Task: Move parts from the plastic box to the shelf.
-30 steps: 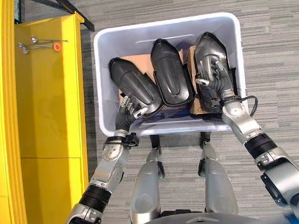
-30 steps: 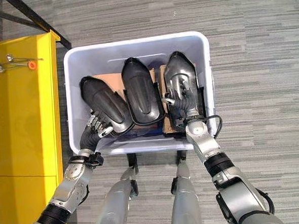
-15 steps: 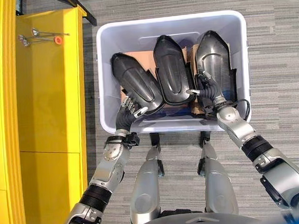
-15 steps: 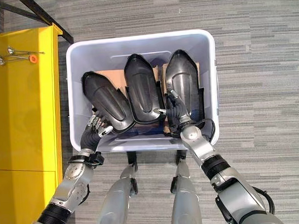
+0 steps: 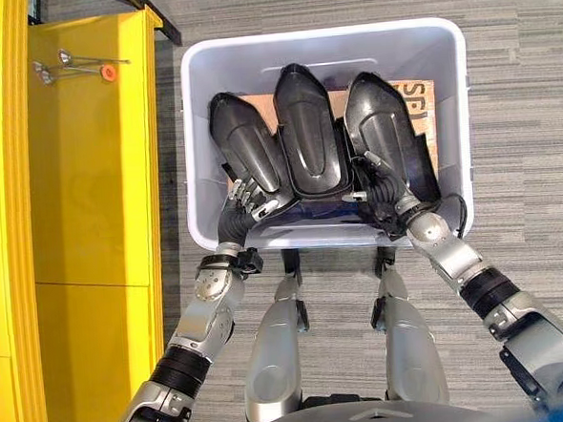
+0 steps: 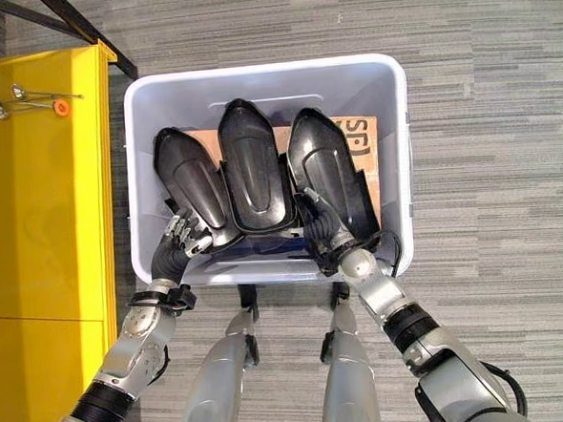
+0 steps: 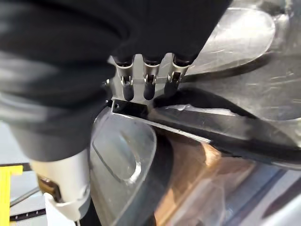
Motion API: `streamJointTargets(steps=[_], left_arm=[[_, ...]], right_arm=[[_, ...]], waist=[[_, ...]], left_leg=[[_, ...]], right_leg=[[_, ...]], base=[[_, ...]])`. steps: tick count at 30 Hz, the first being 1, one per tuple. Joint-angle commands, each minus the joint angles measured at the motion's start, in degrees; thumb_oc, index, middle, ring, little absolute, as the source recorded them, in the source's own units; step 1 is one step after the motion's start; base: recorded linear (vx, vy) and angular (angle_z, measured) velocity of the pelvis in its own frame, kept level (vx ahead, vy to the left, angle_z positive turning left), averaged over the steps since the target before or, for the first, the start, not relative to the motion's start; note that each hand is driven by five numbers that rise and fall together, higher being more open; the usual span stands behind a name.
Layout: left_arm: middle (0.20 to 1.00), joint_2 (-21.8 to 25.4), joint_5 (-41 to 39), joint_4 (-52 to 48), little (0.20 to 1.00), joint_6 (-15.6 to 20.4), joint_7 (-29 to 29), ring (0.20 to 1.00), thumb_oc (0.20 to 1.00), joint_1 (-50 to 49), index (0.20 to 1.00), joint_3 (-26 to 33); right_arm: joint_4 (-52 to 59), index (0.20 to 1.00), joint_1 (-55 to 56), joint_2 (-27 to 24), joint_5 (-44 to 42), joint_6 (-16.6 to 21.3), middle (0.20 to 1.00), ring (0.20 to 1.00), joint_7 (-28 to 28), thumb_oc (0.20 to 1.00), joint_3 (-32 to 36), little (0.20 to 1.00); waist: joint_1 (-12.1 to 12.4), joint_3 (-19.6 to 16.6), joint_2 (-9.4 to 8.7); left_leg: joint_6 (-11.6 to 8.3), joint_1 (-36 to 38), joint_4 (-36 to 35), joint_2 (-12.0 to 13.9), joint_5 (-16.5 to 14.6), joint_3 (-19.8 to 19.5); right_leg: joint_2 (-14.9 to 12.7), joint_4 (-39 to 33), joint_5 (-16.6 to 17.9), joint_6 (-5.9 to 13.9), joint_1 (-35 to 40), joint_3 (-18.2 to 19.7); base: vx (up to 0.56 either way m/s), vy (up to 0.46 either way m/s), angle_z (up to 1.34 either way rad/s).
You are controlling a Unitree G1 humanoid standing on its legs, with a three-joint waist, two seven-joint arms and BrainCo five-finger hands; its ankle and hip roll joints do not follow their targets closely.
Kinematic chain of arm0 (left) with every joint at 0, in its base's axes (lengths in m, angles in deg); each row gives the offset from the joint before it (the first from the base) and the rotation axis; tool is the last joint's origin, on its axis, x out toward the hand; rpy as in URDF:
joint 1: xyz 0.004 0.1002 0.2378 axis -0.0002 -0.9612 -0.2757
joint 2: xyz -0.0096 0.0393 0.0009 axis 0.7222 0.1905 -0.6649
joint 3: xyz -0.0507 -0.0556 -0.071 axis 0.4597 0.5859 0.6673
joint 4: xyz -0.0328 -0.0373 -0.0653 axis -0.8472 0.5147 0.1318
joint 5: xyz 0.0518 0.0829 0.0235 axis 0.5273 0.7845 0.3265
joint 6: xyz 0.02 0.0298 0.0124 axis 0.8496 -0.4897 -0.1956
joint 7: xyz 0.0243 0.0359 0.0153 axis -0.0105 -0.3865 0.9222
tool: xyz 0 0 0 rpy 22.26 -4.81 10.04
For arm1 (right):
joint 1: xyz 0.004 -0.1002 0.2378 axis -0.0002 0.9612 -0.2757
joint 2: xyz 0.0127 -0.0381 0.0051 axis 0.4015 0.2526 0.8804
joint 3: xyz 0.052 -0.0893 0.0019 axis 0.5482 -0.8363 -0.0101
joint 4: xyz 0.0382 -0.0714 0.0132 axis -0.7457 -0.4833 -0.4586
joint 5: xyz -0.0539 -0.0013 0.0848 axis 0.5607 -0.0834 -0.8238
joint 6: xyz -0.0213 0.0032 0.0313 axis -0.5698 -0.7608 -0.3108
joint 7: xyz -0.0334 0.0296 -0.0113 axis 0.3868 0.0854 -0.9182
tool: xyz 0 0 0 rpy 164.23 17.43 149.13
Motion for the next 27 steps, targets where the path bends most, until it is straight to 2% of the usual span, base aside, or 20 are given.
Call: streamJointTargets(steps=[1, 9, 14, 21, 24, 27], left_arm=[[1.0, 2.1, 1.3, -4.3, 1.0, 2.8, 0.0, 1.0, 1.0, -1.8, 1.0, 1.9], [1.0, 2.3, 1.4, -4.9, 1.0, 2.7, 0.1, 1.0, 1.0, -2.5, 1.0, 2.5], [1.0, 2.5, 1.0, -6.0, 1.0, 2.6, 0.3, 1.0, 1.0, -3.4, 1.0, 3.1], [1.0, 2.6, 0.3, -5.9, 1.0, 2.7, 0.4, 1.0, 1.0, -3.6, 1.0, 2.3], [1.0, 2.8, 0.4, -6.1, 1.0, 2.9, 0.7, 1.0, 1.0, -3.7, 1.0, 2.0], [1.0, 3.1, 1.0, -6.3, 1.0, 3.7, 1.9, 1.0, 1.0, -3.8, 1.0, 1.7]], right_arm=[[8.9, 1.0, 3.2, 0.1, -4.8, 3.6, 1.0, 1.0, 0.9, 1.0, 2.8, 1.0], [17.0, 1.0, 6.0, -0.3, -10.1, 6.4, 1.0, 1.0, 0.8, 1.0, 6.8, 1.0], [25.2, 1.0, 6.4, -0.1, -12.8, 9.7, 1.0, 1.0, -0.5, 1.0, 10.1, 1.0], [31.9, 1.0, 6.4, 1.2, -18.4, 12.9, 1.0, 1.0, 0.3, 1.0, 10.8, 1.0], [33.7, 1.0, 6.9, 0.6, -14.5, 13.4, 1.0, 1.0, -1.9, 1.0, 11.4, 1.0], [32.7, 1.0, 6.4, -0.4, -1.6, 12.4, 1.0, 1.0, -9.4, 1.0, 13.0, 1.0]], waist=[[-0.6, -1.1, -2.72], [-1.4, -1.4, -3.23], [-1.8, -1.7, -3.54], [-2.3, -1.9, -3.63], [-2.5, -1.9, -3.6], [-2.6, -1.9, -3.37]], left_leg=[[-1.78, -4.9, 4.1, 1.6, 1.2, -1.7], [-1.78, -4.6, 4.2, 1.8, 0.9, -1.6], [-1.78, -4.4, 4.3, 2.0, 0.7, -1.3], [-1.85, -4.1, 4.3, 2.0, 0.4, -1.2], [-1.87, -4.0, 4.3, 2.0, 0.4, -1.2], [-1.82, -4.2, 4.4, 2.0, 0.2, -1.2]], right_leg=[[-5.3, 6.8, -3.9, 4.47, 0.9, -0.2], [-5.2, 6.8, -4.0, 4.47, 1.1, 0.1], [-5.1, 7.0, -4.1, 4.46, 1.0, 0.4], [-5.0, 6.9, -4.2, 4.53, 1.1, 0.6], [-5.0, 6.9, -4.3, 4.57, 1.2, 0.6], [-4.9, 7.0, -4.3, 4.62, 1.2, 0.7]], base=[[0.0, 0.0, 0.0], [0.0, 0.0, 0.0], [0.0, 0.0, 0.0], [0.0, 0.0, 0.0], [0.0, 0.0, 0.0], [0.0, 0.0, 0.0]])
